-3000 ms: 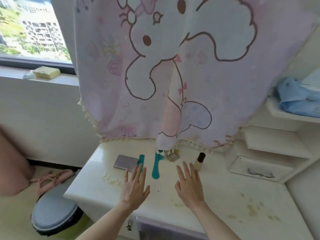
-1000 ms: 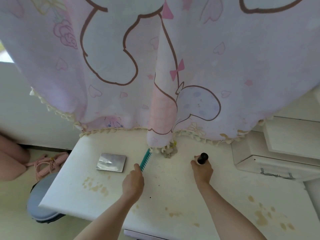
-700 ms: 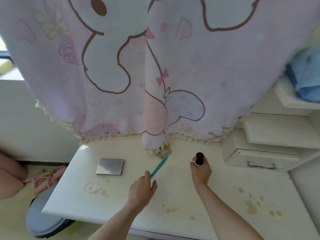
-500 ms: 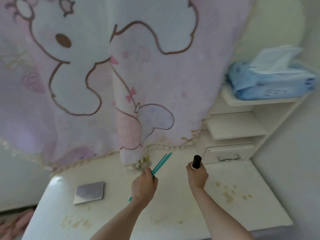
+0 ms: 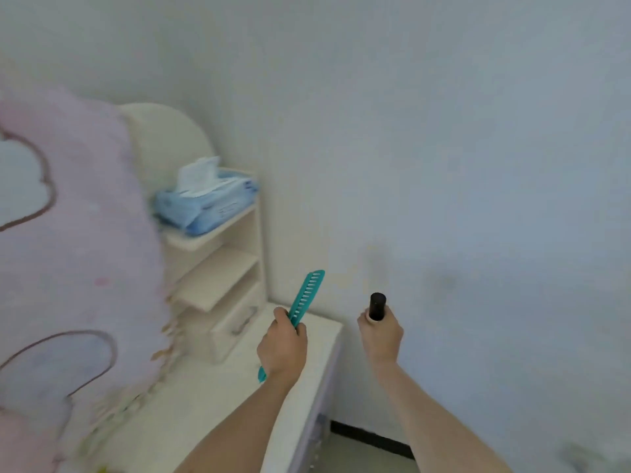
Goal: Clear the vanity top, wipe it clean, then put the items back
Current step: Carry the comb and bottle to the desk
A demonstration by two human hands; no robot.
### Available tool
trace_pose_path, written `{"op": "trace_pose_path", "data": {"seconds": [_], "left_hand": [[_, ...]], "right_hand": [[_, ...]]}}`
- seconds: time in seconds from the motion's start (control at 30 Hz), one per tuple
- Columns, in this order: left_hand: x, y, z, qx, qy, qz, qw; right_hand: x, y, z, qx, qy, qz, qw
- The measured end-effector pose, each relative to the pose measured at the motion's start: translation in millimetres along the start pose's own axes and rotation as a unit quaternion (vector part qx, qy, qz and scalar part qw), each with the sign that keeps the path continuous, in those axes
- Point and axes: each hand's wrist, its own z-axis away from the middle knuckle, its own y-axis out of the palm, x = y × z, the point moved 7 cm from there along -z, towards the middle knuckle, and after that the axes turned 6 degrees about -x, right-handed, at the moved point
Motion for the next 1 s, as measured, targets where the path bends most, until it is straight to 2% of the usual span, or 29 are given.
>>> {"op": "trace_pose_path", "data": {"seconds": [0.2, 0.33, 0.5, 0.7, 1.0], "left_hand": [[-172, 34, 63, 0.078, 0.137, 0.11, 0.981], [-286, 45, 123, 0.111, 0.229, 0.163, 0.953], [-408, 57, 205, 0.157, 0.306, 0.23, 0.911], [-511, 73, 305, 0.215, 0.389, 0.258, 0.858], [-631, 120, 434, 0.295, 0.493, 0.284, 0.767]], "right_hand": [[14, -184, -30, -0.191, -0.013, 0.023, 0.981], [29, -300, -47, -0.291, -0.036, 0.039, 0.955], [48, -437, -64, -0.394, -0.066, 0.065, 0.915], [47, -574, -62, -0.477, -0.057, 0.104, 0.871], [7, -723, -43, -0.601, 0.01, 0.142, 0.787]]}}
